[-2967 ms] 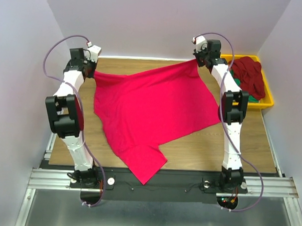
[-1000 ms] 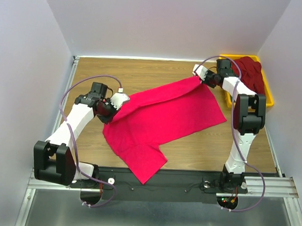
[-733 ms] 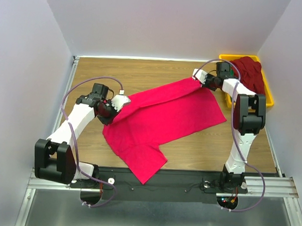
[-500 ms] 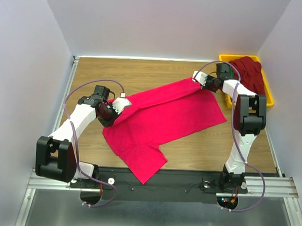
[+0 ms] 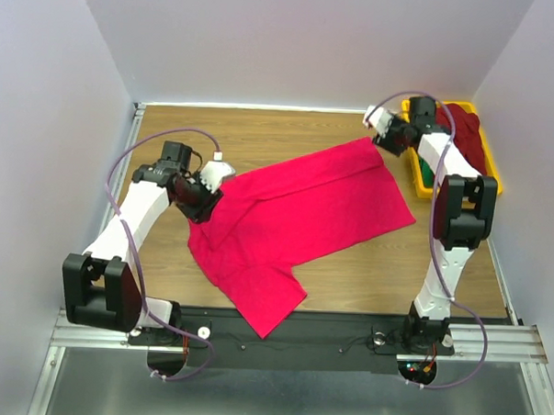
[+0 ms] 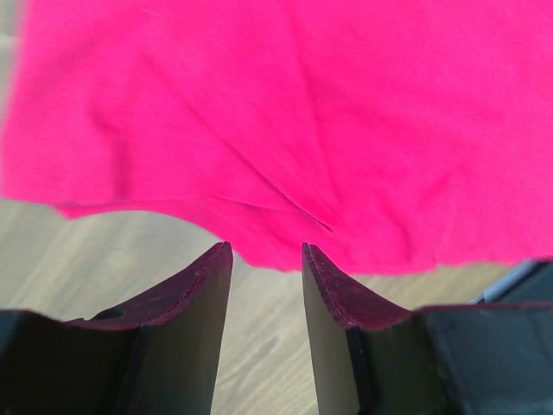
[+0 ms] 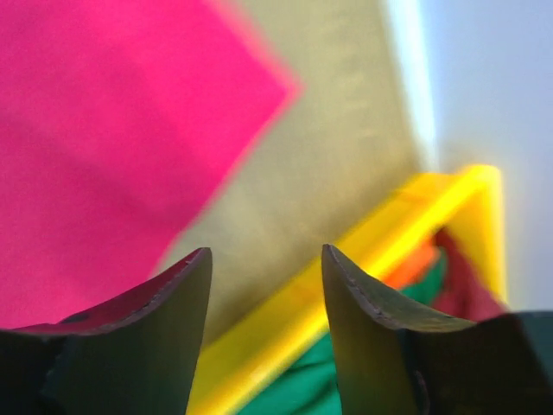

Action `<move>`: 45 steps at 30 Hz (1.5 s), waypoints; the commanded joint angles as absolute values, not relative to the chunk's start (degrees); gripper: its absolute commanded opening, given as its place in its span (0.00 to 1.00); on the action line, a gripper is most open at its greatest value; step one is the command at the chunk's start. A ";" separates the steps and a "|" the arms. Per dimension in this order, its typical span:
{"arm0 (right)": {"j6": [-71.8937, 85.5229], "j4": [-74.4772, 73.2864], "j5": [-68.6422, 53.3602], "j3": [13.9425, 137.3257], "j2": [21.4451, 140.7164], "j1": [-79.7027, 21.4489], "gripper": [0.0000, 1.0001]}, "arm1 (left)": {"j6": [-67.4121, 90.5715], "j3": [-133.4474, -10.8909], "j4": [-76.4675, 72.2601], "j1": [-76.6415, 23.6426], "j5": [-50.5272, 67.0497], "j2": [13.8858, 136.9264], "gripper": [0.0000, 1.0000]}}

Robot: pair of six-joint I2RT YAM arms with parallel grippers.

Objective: Fold and stack the t-shirts
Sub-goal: Fold the tshirt

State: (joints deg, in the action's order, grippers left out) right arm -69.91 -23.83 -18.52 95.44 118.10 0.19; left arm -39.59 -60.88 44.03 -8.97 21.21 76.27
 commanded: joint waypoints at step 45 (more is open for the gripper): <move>-28.65 -33.31 -17.23 123.05 137.37 -7.65 0.43 | -29.97 -118.21 42.89 1.49 30.67 125.33 0.50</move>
State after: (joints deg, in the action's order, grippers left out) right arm -30.94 -33.12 -17.06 120.70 137.86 -7.51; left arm -29.58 -117.78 38.98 1.63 23.83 125.56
